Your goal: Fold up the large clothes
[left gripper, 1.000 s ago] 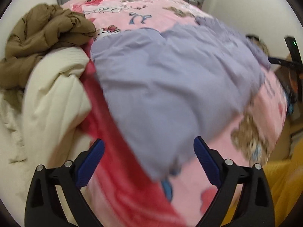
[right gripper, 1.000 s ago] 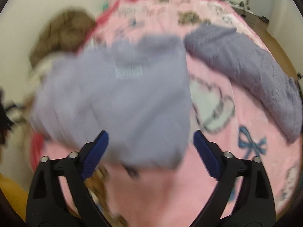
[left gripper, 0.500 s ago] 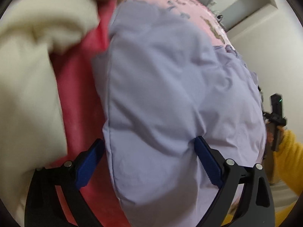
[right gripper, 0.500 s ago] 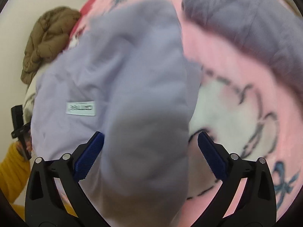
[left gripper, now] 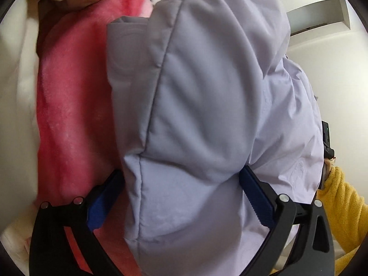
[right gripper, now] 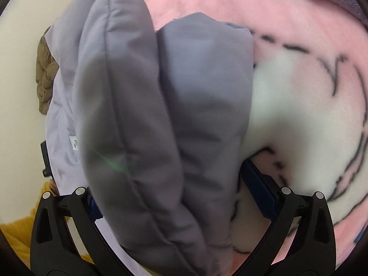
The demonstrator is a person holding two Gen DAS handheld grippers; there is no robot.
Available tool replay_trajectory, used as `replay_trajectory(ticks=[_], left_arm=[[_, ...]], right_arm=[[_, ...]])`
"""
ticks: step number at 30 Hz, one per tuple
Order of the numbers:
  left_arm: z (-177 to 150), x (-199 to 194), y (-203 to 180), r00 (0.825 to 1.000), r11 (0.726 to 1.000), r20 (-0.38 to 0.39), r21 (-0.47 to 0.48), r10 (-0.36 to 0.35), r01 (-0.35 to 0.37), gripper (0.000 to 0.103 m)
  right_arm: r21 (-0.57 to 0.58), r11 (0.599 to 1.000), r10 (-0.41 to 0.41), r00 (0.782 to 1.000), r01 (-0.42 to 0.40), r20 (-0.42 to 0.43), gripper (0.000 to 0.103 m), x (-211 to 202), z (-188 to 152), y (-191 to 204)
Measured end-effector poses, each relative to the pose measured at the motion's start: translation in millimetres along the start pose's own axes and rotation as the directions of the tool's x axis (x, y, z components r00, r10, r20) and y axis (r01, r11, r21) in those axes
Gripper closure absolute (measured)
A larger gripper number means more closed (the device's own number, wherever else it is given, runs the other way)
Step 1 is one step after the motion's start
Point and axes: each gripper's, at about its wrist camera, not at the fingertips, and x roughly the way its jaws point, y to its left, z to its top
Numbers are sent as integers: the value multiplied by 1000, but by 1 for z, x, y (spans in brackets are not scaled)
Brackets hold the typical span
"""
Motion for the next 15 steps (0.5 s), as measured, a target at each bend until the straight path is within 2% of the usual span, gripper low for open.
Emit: replay_trajectory(ticks=[2,4,7,12,14,15], left_arm=[[4,2,-10,999,1000,-23,2,-29,29,4],[6,2,-24,996,996,-38,25,-80,81,4],[9,7,-39,998,996,-34,66,-51,54,4],[18,25,-24,995,988,11,-117,-96,96,4],[20,27,-27,996,985,23,-149,-86,88,4],[22,26,-29,997,983,27,-162,-79,82,4]], right_arm=[[-13,1000,18,1000,-18,-4,7,2,0,12],[-43,999,-1,1000,1,1,7,4,0,28],[-45,999,-12,1000,12,0,7,7,1,32],[18,998,-67,998,67,7,7,21,7,28],[14,994,-110,994,110,3,7,23,8,35],[12,991,-133,991,133,7,10,22,6,42]])
